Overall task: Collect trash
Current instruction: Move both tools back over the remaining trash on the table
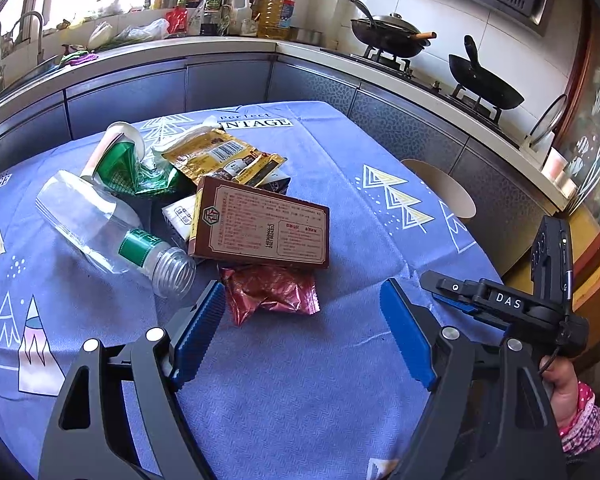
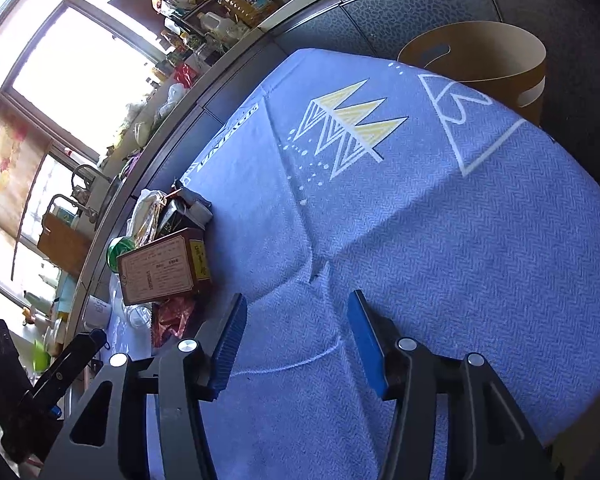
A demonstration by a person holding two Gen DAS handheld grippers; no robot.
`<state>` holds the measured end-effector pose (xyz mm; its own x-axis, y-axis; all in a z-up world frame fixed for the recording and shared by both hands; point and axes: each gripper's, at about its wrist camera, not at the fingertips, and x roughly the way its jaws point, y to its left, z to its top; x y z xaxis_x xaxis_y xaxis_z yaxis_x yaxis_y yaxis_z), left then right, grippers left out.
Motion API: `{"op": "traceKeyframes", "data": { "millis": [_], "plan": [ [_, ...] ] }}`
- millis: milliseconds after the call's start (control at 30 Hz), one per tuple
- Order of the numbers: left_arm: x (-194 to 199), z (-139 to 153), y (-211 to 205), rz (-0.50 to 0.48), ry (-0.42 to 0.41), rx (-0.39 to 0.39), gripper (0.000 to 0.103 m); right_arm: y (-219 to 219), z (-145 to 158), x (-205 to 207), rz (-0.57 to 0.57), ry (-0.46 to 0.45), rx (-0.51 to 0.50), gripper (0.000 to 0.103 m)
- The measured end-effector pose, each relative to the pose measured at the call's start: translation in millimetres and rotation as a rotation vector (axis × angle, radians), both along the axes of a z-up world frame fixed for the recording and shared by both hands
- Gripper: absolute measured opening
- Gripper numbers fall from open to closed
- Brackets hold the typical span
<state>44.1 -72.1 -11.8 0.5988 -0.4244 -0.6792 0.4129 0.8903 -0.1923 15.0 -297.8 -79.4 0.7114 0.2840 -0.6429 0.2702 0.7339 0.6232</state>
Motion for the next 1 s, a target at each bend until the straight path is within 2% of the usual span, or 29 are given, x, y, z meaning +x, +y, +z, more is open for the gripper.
{"op": "traceKeyframes", "data": {
  "millis": [133,433,633,1000],
  "plan": [
    [1,-2,-1,-0.006,-0.011,0.004,0.081,1,0,-3,0.007,-0.029,-0.016,0.054],
    [11,-14,-2,-0.012,0.038,-0.013,0.081,12,4,1,0.054,-0.046,-0.087,0.066],
    [12,-12,4,-0.005,0.038,-0.024,0.081,14,4,3,0.053,-0.040,-0.088,0.066],
    [13,-16,11,0.003,0.047,-0.041,0.081,20,5,4,0.088,-0.060,-0.112,0.078]
  ]
}}
